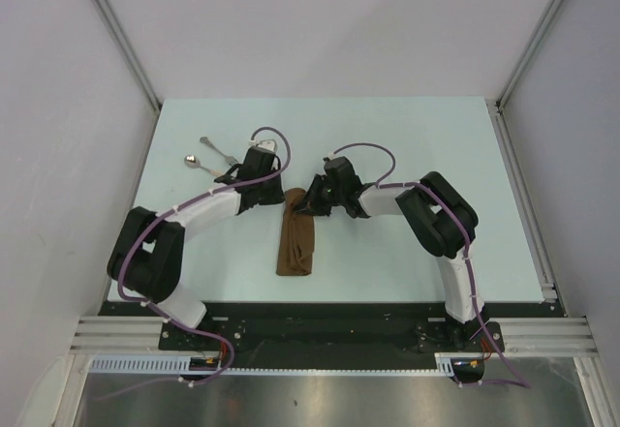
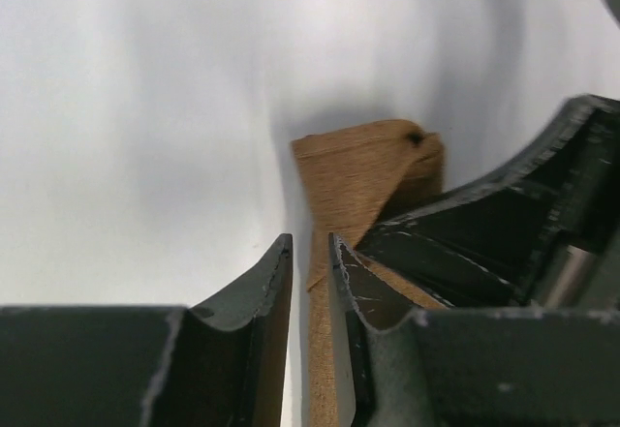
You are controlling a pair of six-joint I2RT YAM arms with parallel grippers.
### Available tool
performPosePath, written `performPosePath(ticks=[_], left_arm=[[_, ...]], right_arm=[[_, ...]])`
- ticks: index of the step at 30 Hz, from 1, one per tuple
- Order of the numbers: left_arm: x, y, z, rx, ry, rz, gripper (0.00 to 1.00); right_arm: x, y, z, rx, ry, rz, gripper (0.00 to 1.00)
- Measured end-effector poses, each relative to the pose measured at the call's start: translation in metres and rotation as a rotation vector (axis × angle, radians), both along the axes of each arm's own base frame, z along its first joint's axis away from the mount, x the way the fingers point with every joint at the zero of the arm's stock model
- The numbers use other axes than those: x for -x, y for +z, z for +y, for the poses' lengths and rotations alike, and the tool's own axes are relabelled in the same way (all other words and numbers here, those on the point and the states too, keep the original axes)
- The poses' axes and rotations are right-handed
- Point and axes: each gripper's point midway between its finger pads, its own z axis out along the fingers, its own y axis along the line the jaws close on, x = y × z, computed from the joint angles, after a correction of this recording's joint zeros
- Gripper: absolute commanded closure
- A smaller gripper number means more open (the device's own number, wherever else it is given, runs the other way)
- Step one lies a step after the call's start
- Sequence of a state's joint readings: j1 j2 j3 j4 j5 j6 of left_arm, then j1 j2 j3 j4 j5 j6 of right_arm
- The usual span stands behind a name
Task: Fold the napkin into a case and place the utensils inside
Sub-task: Stuff the top corner of the smaller-rectangle-folded napkin into the folded napkin.
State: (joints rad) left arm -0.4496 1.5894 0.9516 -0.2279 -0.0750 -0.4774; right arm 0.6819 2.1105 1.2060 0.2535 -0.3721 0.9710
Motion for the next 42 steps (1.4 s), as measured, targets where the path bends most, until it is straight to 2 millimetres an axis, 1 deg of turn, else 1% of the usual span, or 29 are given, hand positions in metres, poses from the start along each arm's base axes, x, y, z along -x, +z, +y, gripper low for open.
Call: performPosePath(ticks=[1, 4, 8, 11, 14, 16, 17, 18, 20, 24, 27, 28, 29, 31, 32, 35, 36, 37, 39, 40, 42], left_arm=[[-0.003, 0.005, -0.004, -0.01, -0.033, -0.02, 0.74], [-0.001, 0.009, -0.013, -0.03, -0.114, -0.038, 0.73], [0.002, -0.001, -0.024, -0.066, -0.196, -0.017, 0.7], [0.004, -0.01, -0.031, -0.093, -0.237, 0.006, 0.7], [0.002, -0.013, -0.037, -0.121, -0.264, 0.019, 0.74], [-0.002, -0.014, -0.04, -0.138, -0.27, 0.021, 0.8], [-0.004, -0.014, -0.04, -0.144, -0.271, 0.021, 0.86], [-0.006, -0.014, -0.04, -0.154, -0.272, 0.021, 0.88], [-0.008, -0.014, -0.039, -0.17, -0.266, 0.021, 0.91], [-0.011, -0.015, -0.033, -0.2, -0.25, 0.014, 0.93], [-0.012, -0.015, -0.031, -0.212, -0.241, 0.01, 0.91], [-0.012, -0.015, -0.031, -0.212, -0.241, 0.01, 0.88], [-0.012, -0.015, -0.031, -0.216, -0.241, 0.01, 0.8], [-0.011, -0.015, -0.029, -0.23, -0.238, 0.01, 0.75], [-0.01, -0.015, -0.029, -0.24, -0.239, 0.011, 0.7], [-0.008, -0.016, -0.028, -0.261, -0.244, 0.013, 0.68], [-0.007, -0.016, -0.029, -0.265, -0.244, 0.014, 0.68], [-0.006, -0.016, -0.029, -0.268, -0.246, 0.013, 0.72], [-0.006, -0.016, -0.029, -0.271, -0.246, 0.013, 0.82], [-0.006, -0.016, -0.029, -0.274, -0.246, 0.012, 0.88], [-0.007, -0.015, -0.028, -0.281, -0.246, 0.009, 0.91]], right_arm=[[0.0, 0.0, 0.0, 0.001, -0.005, 0.005, 0.95], [0.001, 0.0, 0.0, 0.002, -0.018, 0.021, 0.95], [0.001, 0.001, 0.0, -0.004, -0.031, 0.037, 0.95], [0.001, 0.001, 0.001, -0.005, -0.036, 0.045, 0.95], [0.001, 0.001, 0.001, -0.01, -0.043, 0.054, 0.95], [0.001, 0.001, 0.001, -0.012, -0.047, 0.059, 0.96], [0.002, 0.001, 0.001, -0.013, -0.048, 0.062, 0.96], [0.002, 0.001, 0.001, -0.013, -0.048, 0.063, 0.95], [0.002, 0.0, 0.001, -0.016, -0.05, 0.067, 0.96], [0.004, 0.0, 0.0, -0.026, -0.054, 0.076, 0.96], [0.004, 0.001, -0.001, -0.034, -0.055, 0.083, 0.96], [0.005, 0.001, -0.001, -0.035, -0.054, 0.084, 0.96], [0.004, 0.001, -0.001, -0.037, -0.054, 0.085, 0.96], [0.005, 0.001, -0.001, -0.038, -0.055, 0.087, 0.96], [0.005, 0.001, -0.001, -0.039, -0.056, 0.088, 0.96], [0.005, 0.001, -0.001, -0.04, -0.056, 0.091, 0.96], [0.005, 0.001, -0.001, -0.04, -0.056, 0.091, 0.96], [0.005, 0.001, -0.001, -0.041, -0.055, 0.092, 0.96], [0.005, 0.001, -0.001, -0.041, -0.054, 0.092, 0.96], [0.005, 0.001, -0.001, -0.042, -0.054, 0.093, 0.96], [0.005, 0.002, -0.001, -0.044, -0.054, 0.095, 0.96]])
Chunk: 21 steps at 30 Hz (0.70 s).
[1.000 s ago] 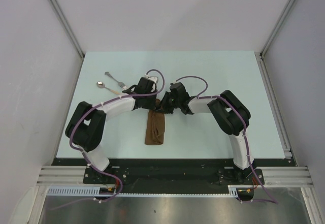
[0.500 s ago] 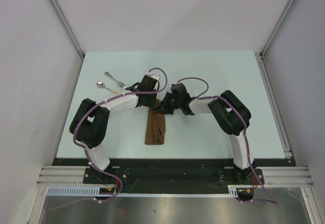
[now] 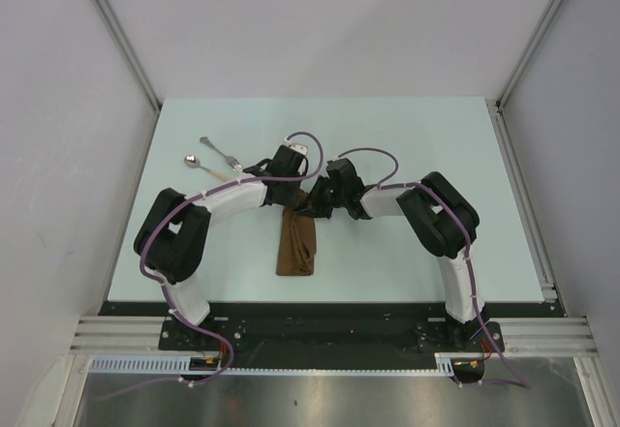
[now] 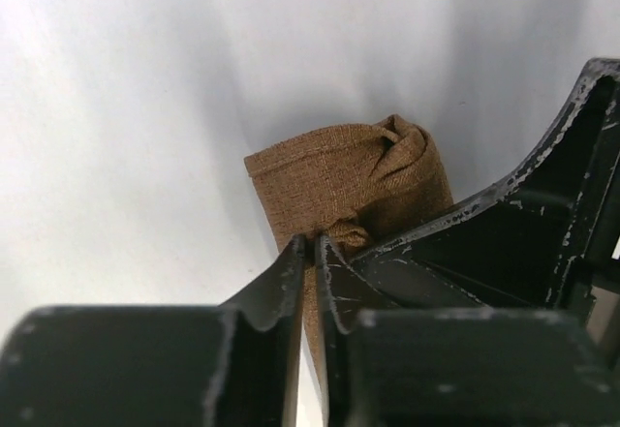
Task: Fold the napkin into a case and place the utensils inside
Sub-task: Stuff the top corner of the smaller-rectangle-folded napkin into the folded napkin.
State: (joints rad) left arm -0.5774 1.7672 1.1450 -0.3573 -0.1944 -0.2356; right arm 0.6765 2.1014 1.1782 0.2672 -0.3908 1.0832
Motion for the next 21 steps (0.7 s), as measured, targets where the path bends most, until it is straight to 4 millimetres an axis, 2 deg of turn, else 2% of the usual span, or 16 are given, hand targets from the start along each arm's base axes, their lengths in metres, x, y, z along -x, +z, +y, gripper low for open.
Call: performPosePath(ticks=[6, 11, 14, 18, 21], left_arm=[[-0.001, 0.006, -0.001, 0.013, -0.004, -0.025, 0.97], [0.003, 0.01, -0.006, 0.052, -0.02, -0.035, 0.99], [0.001, 0.012, -0.004, 0.066, -0.009, -0.056, 1.0], [0.0, 0.012, -0.002, 0.075, 0.003, -0.073, 1.0], [0.003, 0.01, -0.004, 0.09, -0.002, -0.061, 1.0]], right_arm=[[0.0, 0.003, 0.001, -0.019, -0.005, 0.022, 0.96], [-0.005, 0.023, 0.009, -0.121, -0.029, 0.057, 0.97], [-0.008, 0.027, 0.013, -0.162, -0.053, 0.091, 0.97], [-0.011, 0.024, 0.016, -0.191, -0.08, 0.122, 0.96], [-0.015, 0.013, 0.022, -0.191, -0.085, 0.122, 0.96]])
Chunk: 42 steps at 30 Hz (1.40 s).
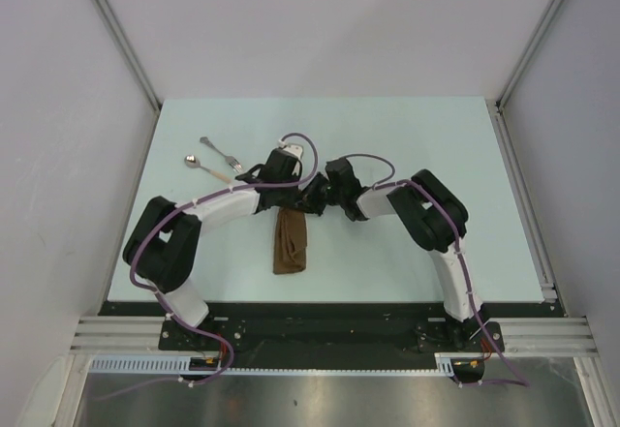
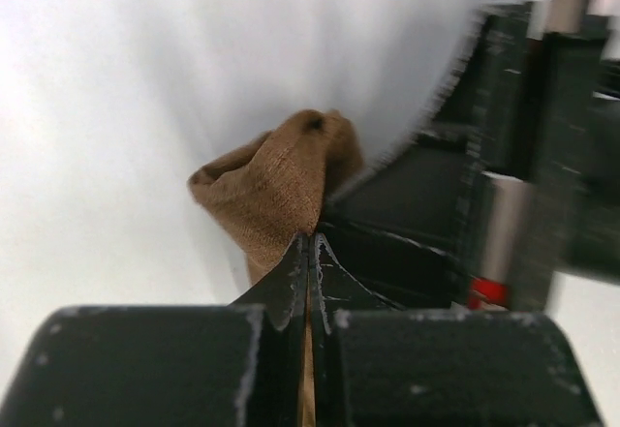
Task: Fold the napkin into a case and place the utensils inside
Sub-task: Stuff the top corner of the smaller-rectangle-folded napkin into the folded napkin.
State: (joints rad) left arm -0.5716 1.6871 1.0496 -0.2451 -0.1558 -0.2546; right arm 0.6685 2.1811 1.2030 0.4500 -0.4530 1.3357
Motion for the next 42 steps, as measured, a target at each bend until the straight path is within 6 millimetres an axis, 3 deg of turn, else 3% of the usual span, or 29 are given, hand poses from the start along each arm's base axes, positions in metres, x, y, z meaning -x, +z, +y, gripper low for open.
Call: performPosePath(ticks=[4, 9, 11, 14, 22, 28, 31, 37, 42], left_arm=[[0.003, -0.004, 0.0, 0.018, 0.0, 0.023, 1.0], [-0.004, -0.008, 0.02, 0.049, 0.075, 0.046, 1.0], [-0.005, -0.008, 0.021, 0.058, 0.08, 0.05, 1.0], [-0.009, -0.008, 0.026, 0.076, 0.104, 0.053, 1.0], [-0.013, -0.003, 0.031, 0.099, 0.128, 0.046, 1.0], [-0.009, -0.018, 0.031, 0.102, 0.131, 0.083, 1.0], [-0.006, -0.02, 0.029, 0.108, 0.125, 0.096, 1.0], [-0.004, -0.021, 0.026, 0.117, 0.113, 0.104, 1.0], [-0.003, -0.021, 0.026, 0.12, 0.11, 0.11, 1.0]], right_arm=[[-0.003, -0.012, 0.012, 0.0, 0.012, -0.026, 0.94], [-0.007, -0.013, 0.029, 0.062, 0.075, -0.168, 0.83], [-0.006, -0.014, 0.029, 0.076, 0.087, -0.179, 0.81], [-0.006, -0.013, 0.03, 0.097, 0.129, -0.221, 0.68], [-0.008, -0.005, 0.017, 0.121, 0.176, -0.29, 0.57], [0.008, 0.001, 0.007, 0.154, 0.252, -0.306, 0.57], [0.013, 0.004, 0.004, 0.162, 0.266, -0.311, 0.62], [0.008, 0.009, -0.003, 0.144, 0.253, -0.324, 0.89], [-0.003, 0.012, -0.01, 0.126, 0.221, -0.324, 0.92]])
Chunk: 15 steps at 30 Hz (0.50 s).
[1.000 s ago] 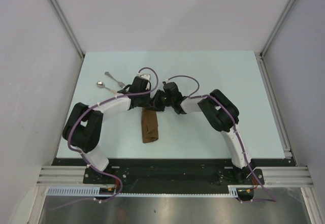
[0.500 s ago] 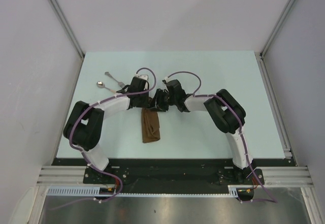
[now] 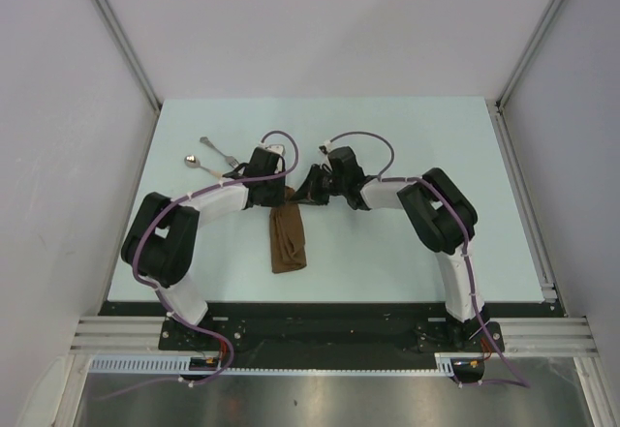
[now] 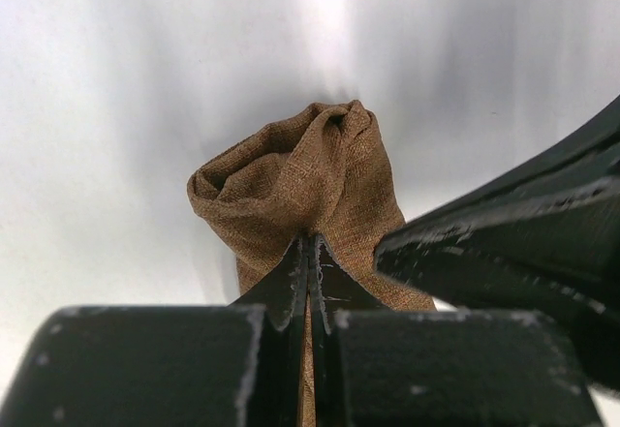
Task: Fold the napkin into a case and place the utensils inside
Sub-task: Stuff the top corner of the smaller-rectangle-folded napkin into the folded napkin.
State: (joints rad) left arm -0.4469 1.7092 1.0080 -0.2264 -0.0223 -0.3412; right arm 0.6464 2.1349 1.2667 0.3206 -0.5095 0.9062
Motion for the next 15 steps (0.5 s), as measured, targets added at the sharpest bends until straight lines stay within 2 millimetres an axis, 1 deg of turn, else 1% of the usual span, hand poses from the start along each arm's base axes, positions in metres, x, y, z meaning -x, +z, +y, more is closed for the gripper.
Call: performPosePath(ticks=[3, 8, 11, 15], left_arm=[[0.0, 0.0, 0.0, 0.0, 0.0, 0.0, 1.0], [0.0, 0.002, 0.001, 0.001, 0.001, -0.002, 1.0], [0.001, 0.004, 0.002, 0.001, 0.003, -0.003, 1.0], [0.001, 0.007, 0.004, 0.003, 0.007, -0.003, 1.0]], right_arm=[[-0.006, 0.003, -0.001, -0.005, -0.007, -0.009, 0.93], [-0.015, 0.011, 0.011, -0.025, 0.0, -0.036, 0.94], [-0.015, 0.008, 0.016, -0.022, 0.006, -0.034, 0.94], [-0.012, -0.001, 0.014, -0.009, 0.004, -0.021, 0.94]])
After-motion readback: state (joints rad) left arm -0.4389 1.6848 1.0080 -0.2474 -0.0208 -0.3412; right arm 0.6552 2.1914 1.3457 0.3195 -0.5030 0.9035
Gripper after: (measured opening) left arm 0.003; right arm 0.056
